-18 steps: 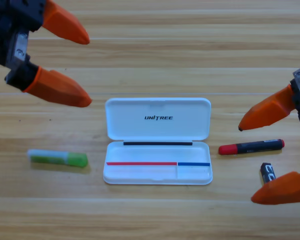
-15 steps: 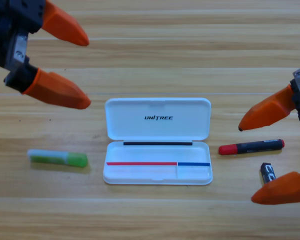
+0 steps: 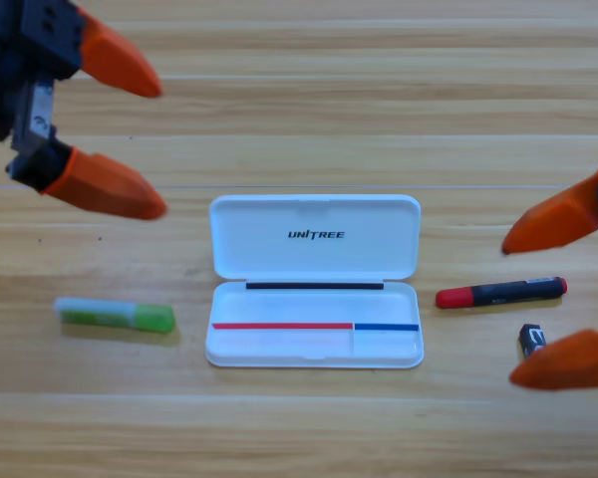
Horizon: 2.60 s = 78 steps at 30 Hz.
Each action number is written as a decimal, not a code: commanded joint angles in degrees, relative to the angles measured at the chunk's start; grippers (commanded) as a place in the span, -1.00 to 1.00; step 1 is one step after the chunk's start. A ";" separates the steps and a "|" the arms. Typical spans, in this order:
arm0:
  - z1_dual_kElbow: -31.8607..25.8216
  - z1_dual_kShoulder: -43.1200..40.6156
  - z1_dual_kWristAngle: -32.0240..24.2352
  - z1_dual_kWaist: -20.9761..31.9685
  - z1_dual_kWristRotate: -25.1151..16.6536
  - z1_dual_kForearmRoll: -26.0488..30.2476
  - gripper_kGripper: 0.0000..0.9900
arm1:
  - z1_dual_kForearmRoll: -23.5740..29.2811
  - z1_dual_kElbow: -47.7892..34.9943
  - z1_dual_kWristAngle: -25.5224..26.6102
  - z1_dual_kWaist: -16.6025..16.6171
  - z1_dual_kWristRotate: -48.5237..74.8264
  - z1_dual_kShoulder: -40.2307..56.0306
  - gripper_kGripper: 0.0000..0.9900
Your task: Clean up eraser and pencils
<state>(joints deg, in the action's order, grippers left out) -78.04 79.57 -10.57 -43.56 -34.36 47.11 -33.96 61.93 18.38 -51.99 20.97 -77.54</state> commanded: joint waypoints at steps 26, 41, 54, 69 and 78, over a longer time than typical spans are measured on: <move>-1.86 21.50 16.63 13.59 -19.96 7.38 0.97 | -0.84 4.34 -20.58 14.72 -43.03 -31.27 1.00; 8.07 26.60 14.87 13.50 -21.63 -0.26 0.94 | -2.43 2.93 -18.11 14.81 -53.22 -36.02 0.80; 15.19 29.50 13.20 13.41 -25.23 -10.55 0.95 | -2.69 1.88 -15.83 14.72 -55.07 -38.30 0.65; 16.42 33.19 12.50 13.50 -25.93 -13.97 0.94 | -4.18 1.88 -15.13 14.63 -55.16 -39.45 -0.59; 17.30 34.42 12.32 13.50 -25.93 -16.17 0.55 | -7.96 5.22 -14.78 13.14 -48.04 -37.78 -1.00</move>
<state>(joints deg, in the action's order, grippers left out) -62.38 111.03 2.50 -30.73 -59.83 32.99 -37.28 65.53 2.98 -38.51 -33.25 -112.52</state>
